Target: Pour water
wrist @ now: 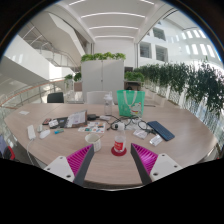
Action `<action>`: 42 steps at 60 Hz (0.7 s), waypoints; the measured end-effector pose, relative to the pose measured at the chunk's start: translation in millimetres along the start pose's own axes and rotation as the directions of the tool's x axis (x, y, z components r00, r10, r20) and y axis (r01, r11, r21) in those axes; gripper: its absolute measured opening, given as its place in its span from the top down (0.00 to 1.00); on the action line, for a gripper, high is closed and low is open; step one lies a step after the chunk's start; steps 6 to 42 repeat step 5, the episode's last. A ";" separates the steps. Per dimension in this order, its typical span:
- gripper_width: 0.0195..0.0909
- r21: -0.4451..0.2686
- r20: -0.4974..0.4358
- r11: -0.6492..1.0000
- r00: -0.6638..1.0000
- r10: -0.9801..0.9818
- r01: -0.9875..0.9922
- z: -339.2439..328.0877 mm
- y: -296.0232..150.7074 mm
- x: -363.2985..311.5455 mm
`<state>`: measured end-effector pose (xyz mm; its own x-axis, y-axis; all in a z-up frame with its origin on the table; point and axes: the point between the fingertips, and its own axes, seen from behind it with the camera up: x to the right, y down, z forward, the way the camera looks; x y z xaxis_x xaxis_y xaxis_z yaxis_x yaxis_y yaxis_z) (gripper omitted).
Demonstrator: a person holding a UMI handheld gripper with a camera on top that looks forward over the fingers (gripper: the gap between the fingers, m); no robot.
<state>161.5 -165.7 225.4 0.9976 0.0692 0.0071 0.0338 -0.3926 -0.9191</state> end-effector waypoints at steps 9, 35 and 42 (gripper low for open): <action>0.13 0.003 0.000 1.000 1.000 0.006 -0.006 -27.9 -9.1 -12.9; 0.13 0.003 0.000 1.000 1.000 0.006 -0.006 -27.9 -9.1 -12.9; 0.13 0.003 0.000 1.000 1.000 0.006 -0.006 -27.9 -9.1 -12.9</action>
